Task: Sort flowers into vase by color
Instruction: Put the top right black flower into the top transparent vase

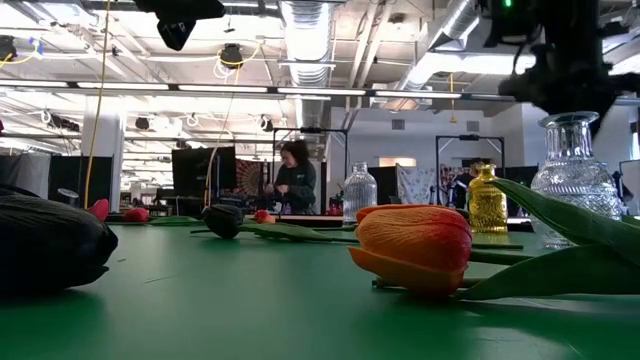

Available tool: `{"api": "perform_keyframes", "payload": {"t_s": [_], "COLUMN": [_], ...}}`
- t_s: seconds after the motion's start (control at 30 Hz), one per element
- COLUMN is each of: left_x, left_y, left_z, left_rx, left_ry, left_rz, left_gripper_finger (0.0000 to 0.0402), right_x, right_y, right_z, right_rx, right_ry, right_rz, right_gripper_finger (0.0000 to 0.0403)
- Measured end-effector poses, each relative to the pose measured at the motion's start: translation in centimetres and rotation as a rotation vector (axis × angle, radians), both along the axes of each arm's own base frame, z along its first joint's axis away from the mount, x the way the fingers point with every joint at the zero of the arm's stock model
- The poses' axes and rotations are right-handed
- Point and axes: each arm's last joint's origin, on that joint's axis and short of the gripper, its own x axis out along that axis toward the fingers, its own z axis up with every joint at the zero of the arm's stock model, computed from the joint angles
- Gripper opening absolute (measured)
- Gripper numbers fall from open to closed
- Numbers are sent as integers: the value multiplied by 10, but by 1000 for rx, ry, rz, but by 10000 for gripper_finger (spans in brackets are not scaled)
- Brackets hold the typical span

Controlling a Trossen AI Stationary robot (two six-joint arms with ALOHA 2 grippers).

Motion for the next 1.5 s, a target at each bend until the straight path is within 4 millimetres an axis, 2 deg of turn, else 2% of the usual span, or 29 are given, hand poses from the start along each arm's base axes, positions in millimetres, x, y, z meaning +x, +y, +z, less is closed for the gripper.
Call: {"api": "perform_keyframes", "payload": {"t_s": [0.23, 0.5, 0.63, 0.8, 1.17, 1.33, 1.5], "left_x": [0, 0, 0, 0, 0, 0, -1], "left_y": [1, 1, 1, 1, 1, 1, 1], "left_z": [0, 0, 0, 0, -1, -1, -3], "left_rx": [8, 9, 6, 1, -4, -6, -30], "left_ry": [0, 0, 1, 1, 10, 11, 24], "left_rz": [16, 21, 22, 24, 25, 25, 29], "left_gripper_finger": [0, 0, 0, 0, 0, 0, 0], "right_x": [-7, -11, -10, -7, 4, 12, 11], "right_y": [-6, -10, -15, -22, -37, -47, -49], "right_z": [-34, -51, -59, -67, -103, -119, -123], "right_rx": [33, 53, 55, 52, 119, 168, 191], "right_ry": [50, 48, 57, 124, 332, 269, 291], "right_rz": [-67, -94, -105, -134, -136, -61, -62], "right_gripper_finger": [125, 205, 231, 234, 224, 223, 207]}}
